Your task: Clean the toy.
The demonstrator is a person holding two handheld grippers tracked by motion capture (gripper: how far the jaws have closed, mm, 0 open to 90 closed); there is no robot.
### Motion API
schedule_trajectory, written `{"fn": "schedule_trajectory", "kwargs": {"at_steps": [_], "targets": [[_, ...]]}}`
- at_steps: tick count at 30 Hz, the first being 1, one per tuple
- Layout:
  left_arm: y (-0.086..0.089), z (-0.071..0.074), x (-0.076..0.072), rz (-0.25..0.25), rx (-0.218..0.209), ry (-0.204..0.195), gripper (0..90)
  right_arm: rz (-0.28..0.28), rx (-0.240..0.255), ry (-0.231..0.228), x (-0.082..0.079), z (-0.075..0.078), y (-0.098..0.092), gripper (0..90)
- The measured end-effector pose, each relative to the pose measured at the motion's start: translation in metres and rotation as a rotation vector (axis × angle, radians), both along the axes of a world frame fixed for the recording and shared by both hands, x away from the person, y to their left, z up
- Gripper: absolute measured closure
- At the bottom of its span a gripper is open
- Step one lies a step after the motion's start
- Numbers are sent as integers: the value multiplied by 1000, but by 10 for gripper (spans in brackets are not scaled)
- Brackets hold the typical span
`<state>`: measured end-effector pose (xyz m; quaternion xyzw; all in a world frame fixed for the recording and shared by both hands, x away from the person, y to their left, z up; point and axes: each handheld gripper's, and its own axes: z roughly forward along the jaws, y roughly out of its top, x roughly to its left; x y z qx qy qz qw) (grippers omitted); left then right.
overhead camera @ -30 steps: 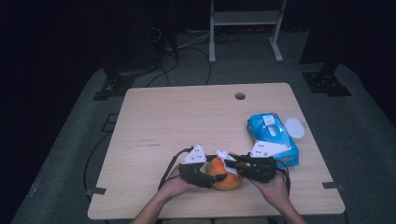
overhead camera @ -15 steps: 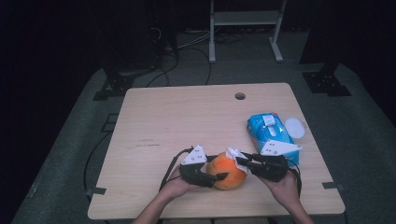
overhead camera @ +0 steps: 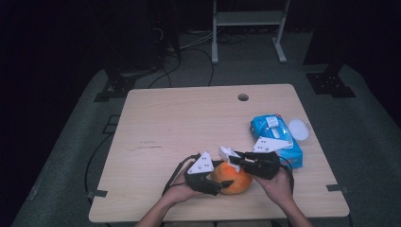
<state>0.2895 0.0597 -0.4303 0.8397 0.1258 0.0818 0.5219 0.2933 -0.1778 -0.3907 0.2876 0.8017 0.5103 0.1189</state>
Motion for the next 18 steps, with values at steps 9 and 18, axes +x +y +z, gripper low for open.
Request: {"fn": "schedule_trajectory", "kwargs": {"at_steps": [9, 18], "targets": [[3, 0, 5, 38, -27, 28, 339, -55, 3, -2, -15, -4, -30, 771], [20, 2, 16, 95, -109, 106, 390, 38, -17, -78, -24, 9, 1, 770]]}}
